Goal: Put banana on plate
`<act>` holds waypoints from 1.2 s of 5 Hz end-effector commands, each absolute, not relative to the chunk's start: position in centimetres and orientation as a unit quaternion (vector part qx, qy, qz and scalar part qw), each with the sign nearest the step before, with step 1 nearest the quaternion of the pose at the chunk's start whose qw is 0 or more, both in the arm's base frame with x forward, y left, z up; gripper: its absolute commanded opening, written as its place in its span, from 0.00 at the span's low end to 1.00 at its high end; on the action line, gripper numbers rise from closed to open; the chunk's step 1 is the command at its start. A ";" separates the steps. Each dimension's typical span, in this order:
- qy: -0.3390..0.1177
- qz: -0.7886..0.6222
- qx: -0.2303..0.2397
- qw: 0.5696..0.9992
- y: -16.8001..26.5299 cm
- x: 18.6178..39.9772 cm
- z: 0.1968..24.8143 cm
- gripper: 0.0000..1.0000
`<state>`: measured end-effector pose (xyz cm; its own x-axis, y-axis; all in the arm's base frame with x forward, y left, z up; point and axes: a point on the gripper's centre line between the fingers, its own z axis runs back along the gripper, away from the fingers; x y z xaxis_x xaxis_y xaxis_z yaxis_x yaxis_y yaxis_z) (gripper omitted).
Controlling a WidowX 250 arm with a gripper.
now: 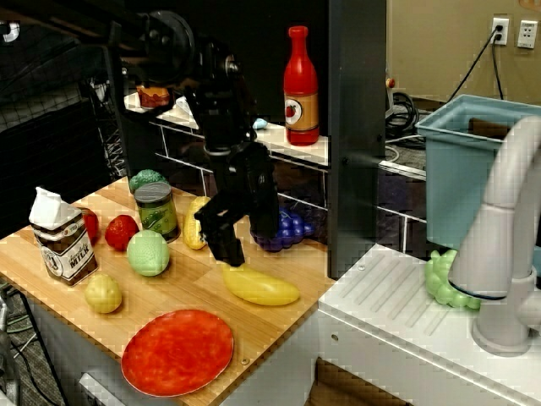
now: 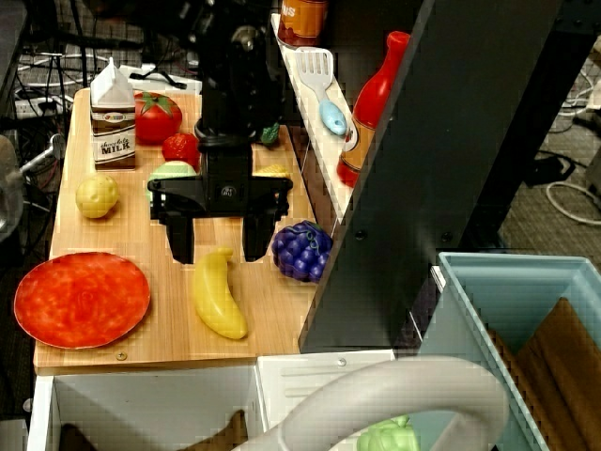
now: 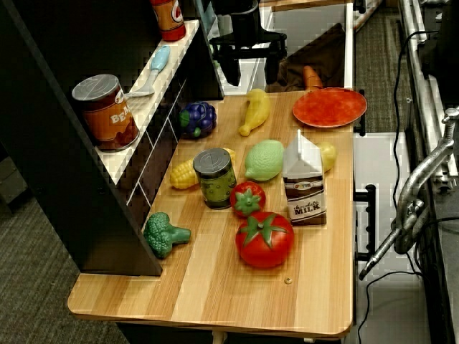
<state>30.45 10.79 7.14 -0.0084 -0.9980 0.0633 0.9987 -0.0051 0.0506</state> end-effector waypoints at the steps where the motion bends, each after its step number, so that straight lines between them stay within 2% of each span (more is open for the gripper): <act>1: -0.050 -0.709 0.016 0.703 11.5 30.5 8.1 1.00; 3: -0.052 -0.709 0.027 0.702 11.7 30.1 7.3 1.00; 4: -0.053 -0.705 0.037 0.706 11.8 30.3 6.2 1.00; 6: -0.062 -0.686 0.034 0.724 12.5 30.9 5.8 1.00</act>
